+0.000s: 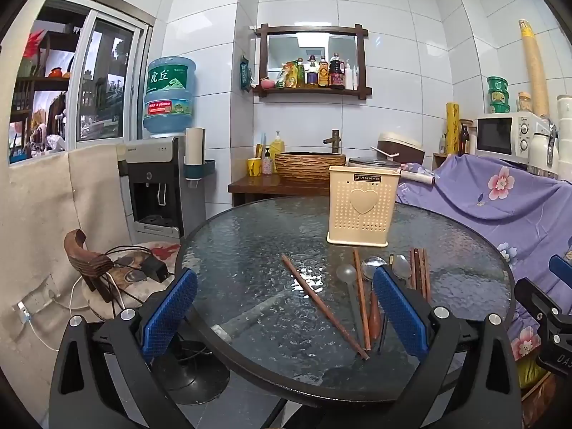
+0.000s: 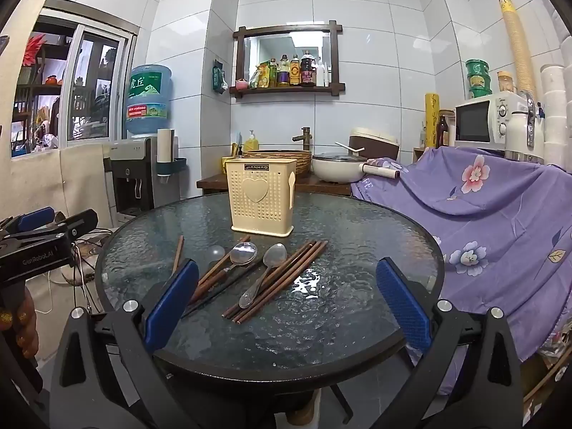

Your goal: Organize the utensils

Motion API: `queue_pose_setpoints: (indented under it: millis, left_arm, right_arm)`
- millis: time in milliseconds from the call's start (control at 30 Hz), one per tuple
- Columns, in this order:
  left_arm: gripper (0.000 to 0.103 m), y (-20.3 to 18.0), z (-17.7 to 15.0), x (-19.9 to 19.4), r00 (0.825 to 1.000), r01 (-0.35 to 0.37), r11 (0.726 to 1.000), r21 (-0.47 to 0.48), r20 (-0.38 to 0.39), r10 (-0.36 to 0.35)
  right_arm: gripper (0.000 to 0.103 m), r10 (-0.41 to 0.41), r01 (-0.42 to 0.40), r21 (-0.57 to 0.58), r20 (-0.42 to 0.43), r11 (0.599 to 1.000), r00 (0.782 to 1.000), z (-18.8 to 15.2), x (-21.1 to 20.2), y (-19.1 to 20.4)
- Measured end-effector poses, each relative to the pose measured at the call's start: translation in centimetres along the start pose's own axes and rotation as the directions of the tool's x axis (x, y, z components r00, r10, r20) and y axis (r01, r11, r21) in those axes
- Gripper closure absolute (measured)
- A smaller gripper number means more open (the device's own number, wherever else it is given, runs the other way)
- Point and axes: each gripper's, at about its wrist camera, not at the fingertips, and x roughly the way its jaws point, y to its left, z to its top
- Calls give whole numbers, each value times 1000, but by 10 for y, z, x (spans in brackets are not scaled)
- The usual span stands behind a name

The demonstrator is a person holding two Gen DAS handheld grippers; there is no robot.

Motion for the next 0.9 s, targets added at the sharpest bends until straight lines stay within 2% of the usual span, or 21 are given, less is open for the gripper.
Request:
queue_pose_setpoints:
  millis: [233, 467, 900]
  left_arm:
    - [6, 9, -1, 1, 1000, 7, 1000, -15, -1, -7]
    - [6, -5, 0, 0, 1000, -4, 1000, 22, 6, 3]
    - [6, -6, 0, -2, 1000, -2, 1000, 22, 5, 2]
  right_arm:
    - [5, -2, 2, -2, -4, 1000, 1000, 0, -1, 1]
    - [5, -1, 1, 0, -4, 1000, 1000, 0, -4, 0]
    - [5, 6, -6, 5, -9, 1000, 1000, 1, 2, -1]
